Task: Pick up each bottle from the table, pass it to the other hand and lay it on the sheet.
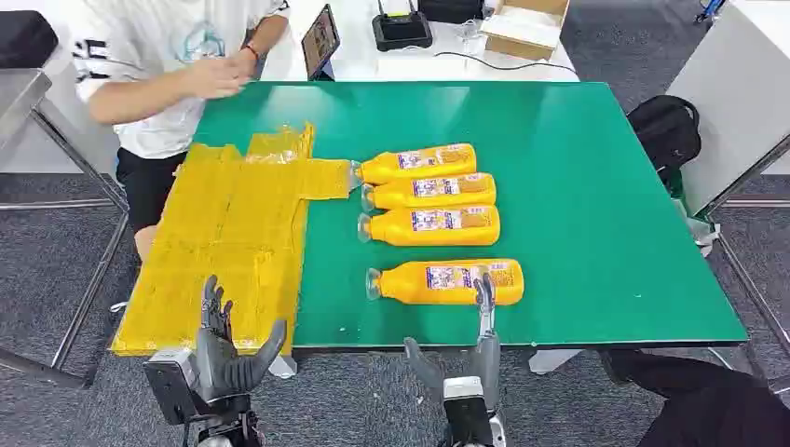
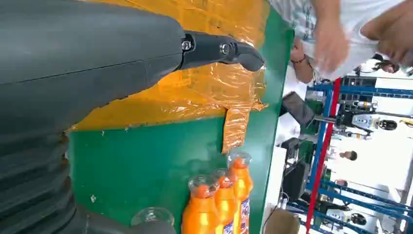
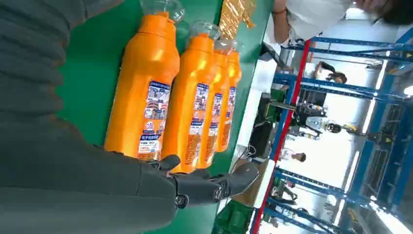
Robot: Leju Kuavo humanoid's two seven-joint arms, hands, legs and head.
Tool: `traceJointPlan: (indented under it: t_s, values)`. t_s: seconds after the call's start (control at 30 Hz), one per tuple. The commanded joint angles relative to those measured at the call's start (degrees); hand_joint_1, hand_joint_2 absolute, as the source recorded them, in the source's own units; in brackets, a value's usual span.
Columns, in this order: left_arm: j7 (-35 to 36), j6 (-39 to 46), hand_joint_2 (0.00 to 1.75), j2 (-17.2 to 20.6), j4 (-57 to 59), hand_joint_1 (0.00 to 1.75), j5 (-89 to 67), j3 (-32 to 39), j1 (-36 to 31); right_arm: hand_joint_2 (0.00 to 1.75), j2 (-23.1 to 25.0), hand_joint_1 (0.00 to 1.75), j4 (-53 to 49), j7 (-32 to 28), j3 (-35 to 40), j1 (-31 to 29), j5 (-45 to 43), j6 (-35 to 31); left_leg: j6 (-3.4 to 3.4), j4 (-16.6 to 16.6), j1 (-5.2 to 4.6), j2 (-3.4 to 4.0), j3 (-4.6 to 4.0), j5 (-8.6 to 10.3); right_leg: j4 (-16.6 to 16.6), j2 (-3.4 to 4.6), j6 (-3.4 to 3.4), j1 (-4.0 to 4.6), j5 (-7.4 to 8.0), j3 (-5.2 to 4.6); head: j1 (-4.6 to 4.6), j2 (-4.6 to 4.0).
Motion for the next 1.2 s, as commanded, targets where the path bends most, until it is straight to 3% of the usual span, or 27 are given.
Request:
traceJointPlan:
  t_s: [0.03, 0.43, 0.67, 0.9, 1.07, 1.2]
  values:
    - [0.3, -0.5, 1.75, 0.7, 2.4, 0.0, 0.1, -0.3, -1.4, 1.75, -1.0, 0.0, 1.6, 0.2, 0.4, -0.6, -0.8, -1.3, 0.09, -0.1, 0.02, 0.06, 0.45, -0.16, -0.1, -0.03, -0.21, 0.08, -0.14, 0.45, -0.02, 0.0]
    - [0.2, -0.2, 1.75, 0.9, 3.3, 0.0, 0.4, -2.2, -2.8, 1.75, -1.6, 0.0, -1.3, 0.2, -1.6, 1.0, -0.1, -3.0, 0.05, -0.1, -0.02, -0.05, 0.14, -0.02, -0.1, -0.1, -0.08, 0.01, -0.05, 0.12, -0.02, 0.0]
    - [-0.9, -0.4, 1.75, 1.3, 4.5, 0.0, 0.6, -2.0, -4.0, 1.75, -3.5, 0.0, -8.2, 5.7, -3.0, 0.8, 12.2, -1.7, 0.06, -0.1, -0.03, -0.03, 0.13, -0.02, 0.0, -0.08, -0.08, 0.0, -0.04, 0.1, -0.04, 0.0]
    - [-1.2, -0.5, 1.75, 1.4, 4.3, 0.0, 0.2, -2.1, -4.2, 1.75, -4.4, 0.0, -7.9, 5.9, -2.4, 0.1, 14.9, -1.4, 0.07, -0.1, -0.01, 0.01, 0.28, -0.07, -0.1, -0.06, -0.13, 0.03, -0.07, 0.27, -0.04, 0.0]
    - [-1.4, -1.8, 1.75, 1.2, 5.2, 0.0, -1.3, -0.6, -5.3, 1.75, -10.1, 0.0, -6.6, 21.1, -1.1, -6.5, 35.2, 5.1, 0.06, -0.1, -0.01, 0.07, 0.16, -0.02, -0.1, 0.02, -0.08, 0.02, 0.01, 0.14, -0.02, 0.0]
    - [-1.3, -2.6, 1.75, 0.9, 5.0, 0.0, -2.1, 0.4, -4.7, 1.75, -13.0, 0.0, -6.6, 27.6, -1.6, -9.5, 40.3, 10.7, 0.11, -0.1, -0.03, 0.13, 0.32, -0.06, -0.1, 0.06, -0.12, 0.01, 0.0, 0.3, -0.04, 0.0]
